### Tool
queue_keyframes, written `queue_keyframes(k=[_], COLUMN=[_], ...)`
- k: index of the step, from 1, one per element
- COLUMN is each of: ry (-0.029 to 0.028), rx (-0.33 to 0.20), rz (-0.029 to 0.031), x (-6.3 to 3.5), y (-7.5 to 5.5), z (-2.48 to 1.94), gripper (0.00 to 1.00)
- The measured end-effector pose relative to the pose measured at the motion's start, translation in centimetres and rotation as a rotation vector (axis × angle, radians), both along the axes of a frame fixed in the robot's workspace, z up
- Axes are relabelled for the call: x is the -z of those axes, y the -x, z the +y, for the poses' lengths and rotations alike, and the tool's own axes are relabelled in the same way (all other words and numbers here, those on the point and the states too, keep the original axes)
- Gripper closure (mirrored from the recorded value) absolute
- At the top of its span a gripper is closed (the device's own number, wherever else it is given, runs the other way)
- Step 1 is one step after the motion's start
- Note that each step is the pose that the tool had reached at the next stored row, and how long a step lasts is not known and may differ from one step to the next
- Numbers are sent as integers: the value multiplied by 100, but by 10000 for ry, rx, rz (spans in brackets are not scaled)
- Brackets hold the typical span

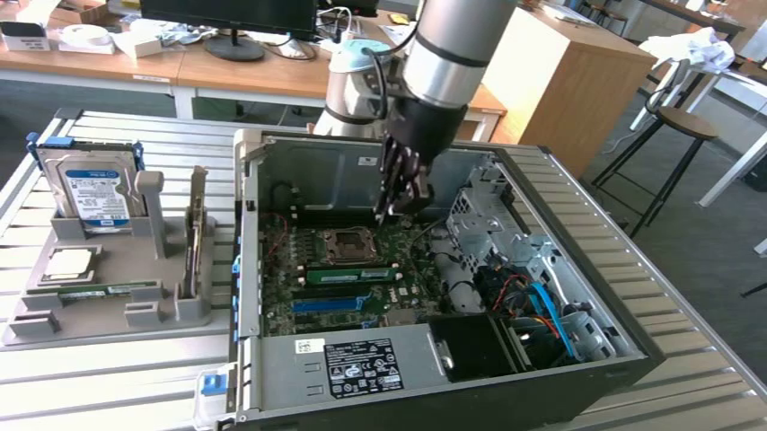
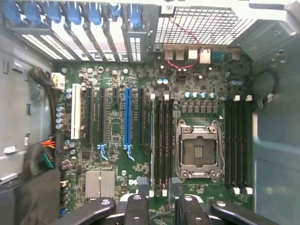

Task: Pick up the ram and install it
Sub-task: 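Pick up the ram and move it above insertion slot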

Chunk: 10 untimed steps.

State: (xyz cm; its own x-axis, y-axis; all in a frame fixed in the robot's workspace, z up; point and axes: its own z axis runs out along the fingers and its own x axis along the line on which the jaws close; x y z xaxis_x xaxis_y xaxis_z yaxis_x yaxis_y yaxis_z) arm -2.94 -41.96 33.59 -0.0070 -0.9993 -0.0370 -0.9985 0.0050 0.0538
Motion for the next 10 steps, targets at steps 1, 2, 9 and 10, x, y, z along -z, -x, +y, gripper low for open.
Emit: queue_keyframes(k=[1,2,9,10], ry=[-1,-2,-1,-1], rx=[0,0,0,0], rz=[0,0,0,0], x=[-25,-52,-205,-220], y=[0,0,0,0], z=[0,0,0,0], gripper=[69,69,69,69])
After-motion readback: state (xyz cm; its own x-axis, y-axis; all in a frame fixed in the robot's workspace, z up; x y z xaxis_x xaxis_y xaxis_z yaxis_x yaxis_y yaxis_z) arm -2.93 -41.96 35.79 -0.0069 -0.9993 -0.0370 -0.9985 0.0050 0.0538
